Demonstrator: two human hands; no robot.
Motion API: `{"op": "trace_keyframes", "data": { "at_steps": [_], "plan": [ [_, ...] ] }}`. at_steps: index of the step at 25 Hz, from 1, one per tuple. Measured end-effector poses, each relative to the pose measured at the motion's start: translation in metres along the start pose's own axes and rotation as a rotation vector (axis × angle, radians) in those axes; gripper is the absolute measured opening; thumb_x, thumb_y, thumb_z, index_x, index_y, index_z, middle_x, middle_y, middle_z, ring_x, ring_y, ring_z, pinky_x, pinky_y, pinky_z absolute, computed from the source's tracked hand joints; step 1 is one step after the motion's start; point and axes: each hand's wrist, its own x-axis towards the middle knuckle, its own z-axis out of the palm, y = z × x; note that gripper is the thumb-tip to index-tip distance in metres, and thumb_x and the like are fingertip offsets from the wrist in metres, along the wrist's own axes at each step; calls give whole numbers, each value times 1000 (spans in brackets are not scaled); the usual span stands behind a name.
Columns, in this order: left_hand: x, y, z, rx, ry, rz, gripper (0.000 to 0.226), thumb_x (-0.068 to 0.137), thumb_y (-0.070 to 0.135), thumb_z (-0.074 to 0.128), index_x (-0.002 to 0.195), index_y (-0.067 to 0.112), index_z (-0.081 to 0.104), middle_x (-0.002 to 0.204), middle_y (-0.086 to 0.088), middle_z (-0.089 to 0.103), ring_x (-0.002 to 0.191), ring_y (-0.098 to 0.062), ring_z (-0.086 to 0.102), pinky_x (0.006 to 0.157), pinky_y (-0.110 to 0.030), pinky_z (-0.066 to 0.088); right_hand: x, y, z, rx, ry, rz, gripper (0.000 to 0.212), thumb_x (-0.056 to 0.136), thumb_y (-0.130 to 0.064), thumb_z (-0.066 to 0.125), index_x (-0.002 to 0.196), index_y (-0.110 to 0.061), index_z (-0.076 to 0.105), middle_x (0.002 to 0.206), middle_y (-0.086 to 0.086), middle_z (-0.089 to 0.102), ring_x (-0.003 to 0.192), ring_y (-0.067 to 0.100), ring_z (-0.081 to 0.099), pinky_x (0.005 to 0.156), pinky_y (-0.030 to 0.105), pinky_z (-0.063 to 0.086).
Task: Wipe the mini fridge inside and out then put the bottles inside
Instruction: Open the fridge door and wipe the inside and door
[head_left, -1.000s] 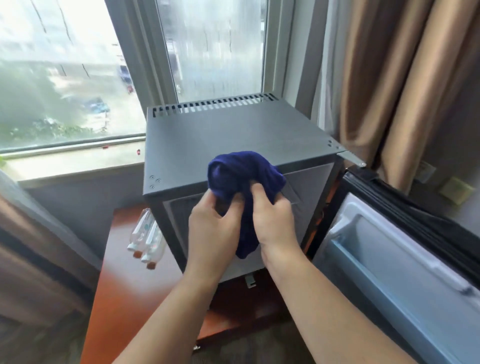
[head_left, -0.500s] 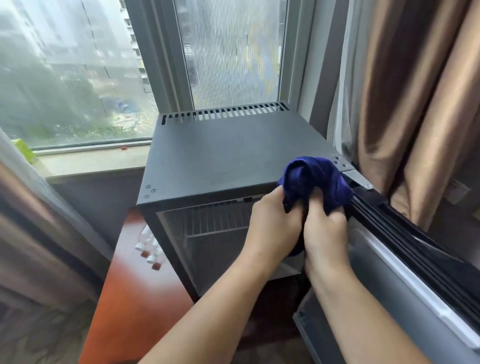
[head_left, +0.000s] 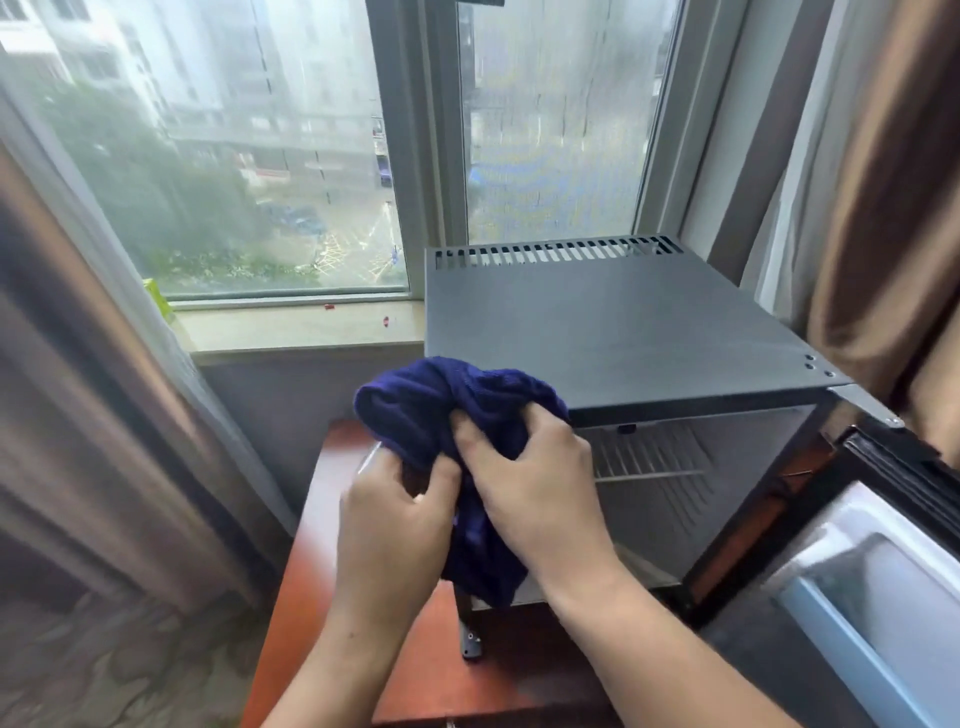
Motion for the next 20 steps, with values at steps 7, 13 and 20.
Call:
{"op": "trace_keyframes", "data": {
  "at_steps": [7,13,20],
  "plan": [
    [46,23,-42,221,2,201,16,90,28,70,78,30,60,90,12,62,85,-14,59,74,-30,43,26,-42,19,-135,8,-107,30,92,-47,70,88,-18,77,68,-10,70,70,0,62,61,4,38],
    [94,71,68,622,-450,323,17,103,29,51,94,15,49,104,-13,60,97,-32,54,75,-30,29,95,-13,-70,-499,88,87,50,94,-57,62,77,-10,63,89,17,74,96,35,67,70,27,35],
    [92,126,231,811,-675,584,28,107,24,37,104,10,61,102,-14,62,94,-34,60,72,-35,36,180,15,-208,-797,86,377,51,94,-50,63,118,-5,66,123,20,69,114,35,64,75,30,38]
  ]
}}
